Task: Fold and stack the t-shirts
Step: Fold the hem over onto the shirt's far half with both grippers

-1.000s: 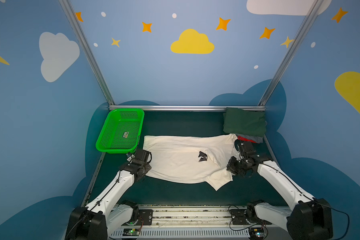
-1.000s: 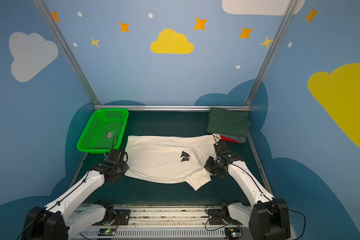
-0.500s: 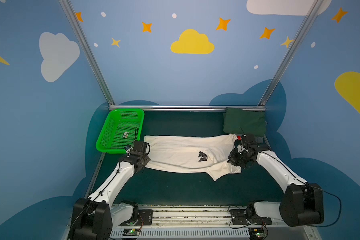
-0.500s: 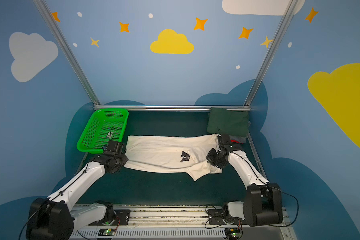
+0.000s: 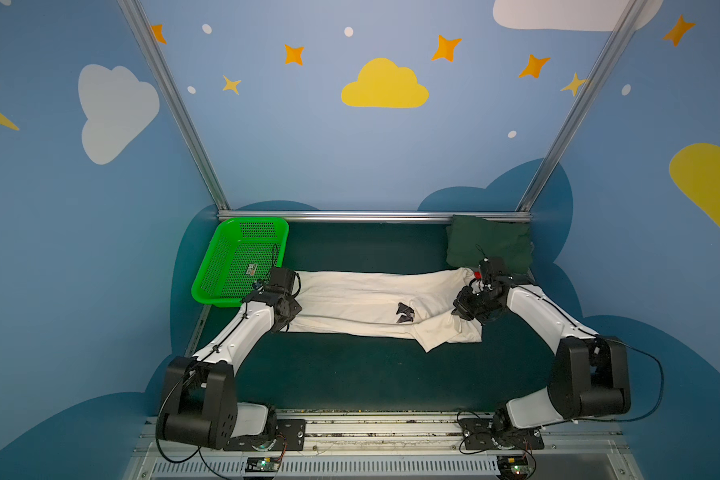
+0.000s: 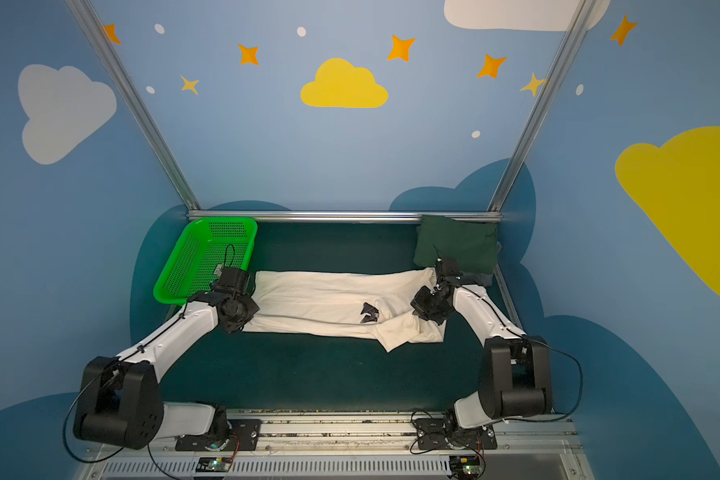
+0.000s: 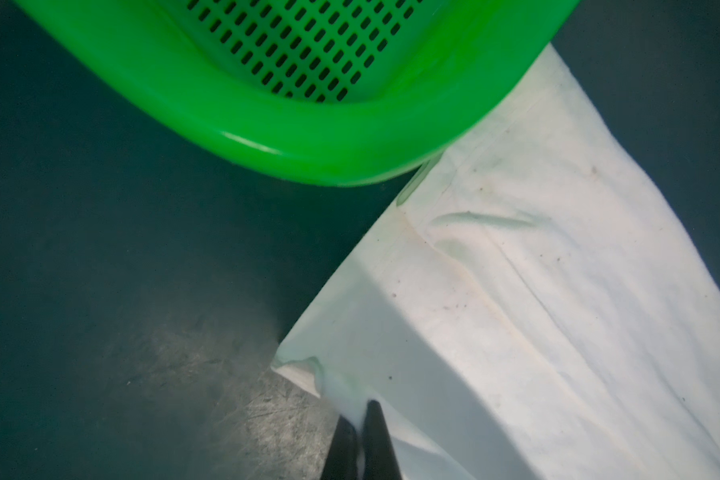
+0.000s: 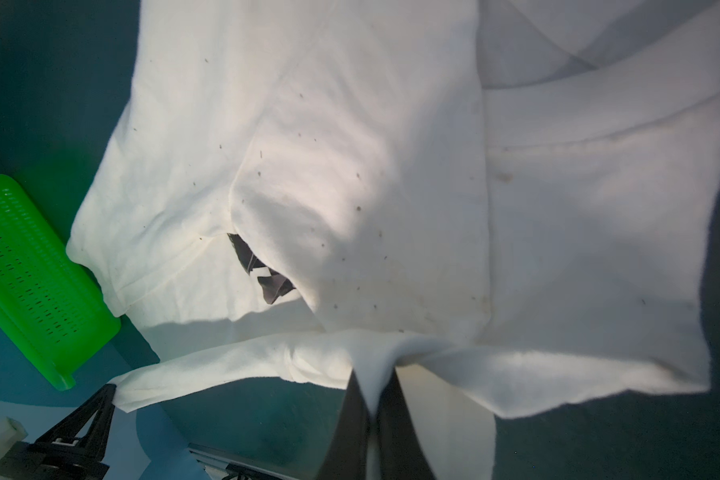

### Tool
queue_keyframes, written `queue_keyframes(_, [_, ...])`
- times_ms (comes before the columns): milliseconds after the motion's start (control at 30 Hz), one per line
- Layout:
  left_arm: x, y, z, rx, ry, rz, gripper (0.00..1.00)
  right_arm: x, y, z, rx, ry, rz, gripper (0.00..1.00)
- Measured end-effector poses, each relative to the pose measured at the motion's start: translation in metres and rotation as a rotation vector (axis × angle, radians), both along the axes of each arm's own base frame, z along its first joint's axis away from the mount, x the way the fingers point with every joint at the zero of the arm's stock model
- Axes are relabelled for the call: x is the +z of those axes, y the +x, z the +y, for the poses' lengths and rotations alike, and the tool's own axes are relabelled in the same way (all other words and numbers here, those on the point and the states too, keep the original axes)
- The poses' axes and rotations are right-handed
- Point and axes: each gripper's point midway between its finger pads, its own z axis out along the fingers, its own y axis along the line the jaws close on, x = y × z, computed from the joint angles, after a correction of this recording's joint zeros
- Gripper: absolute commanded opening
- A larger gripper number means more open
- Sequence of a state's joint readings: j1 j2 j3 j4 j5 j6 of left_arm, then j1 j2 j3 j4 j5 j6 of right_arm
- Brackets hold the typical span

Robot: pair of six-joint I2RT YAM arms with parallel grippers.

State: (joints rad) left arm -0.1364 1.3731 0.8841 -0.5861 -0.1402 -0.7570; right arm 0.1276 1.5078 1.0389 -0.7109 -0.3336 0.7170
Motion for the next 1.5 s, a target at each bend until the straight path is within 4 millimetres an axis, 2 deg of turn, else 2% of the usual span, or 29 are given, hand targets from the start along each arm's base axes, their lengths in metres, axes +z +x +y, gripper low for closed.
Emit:
queue_keyframes(300, [-0.005, 0.01, 0.0, -0.017, 0.02, 0.027, 0.03, 0.006, 0.025, 0.002, -0.006, 0.022, -0.028, 0.0])
queue_keyframes(467, [-0.01, 0.012, 0.003, -0.017, 0.037, 0.049, 0.03, 0.003, 0.029, 0.002, -0.009, 0.028, -0.022, 0.0])
queue_keyframes(700, [-0.016, 0.011, 0.005, -0.02, 0.05, 0.069, 0.03, 0.008, 0.038, 0.001, -0.013, 0.03, -0.043, 0.0])
queue_keyframes(1067, [-0.021, 0.024, 0.004, -0.024, 0.052, 0.071, 0.03, -0.004, 0.043, 0.0, -0.011, 0.015, -0.018, 0.0])
queue_keyframes(1333, [-0.031, 0.032, 0.008, -0.012, 0.055, 0.086, 0.03, -0.027, 0.042, -0.001, -0.001, -0.003, 0.037, 0.0])
queue_keyframes(1500, [-0.029, 0.04, 0.009, -0.015, 0.063, 0.074, 0.03, -0.026, 0.046, -0.002, 0.002, -0.007, 0.031, 0.0])
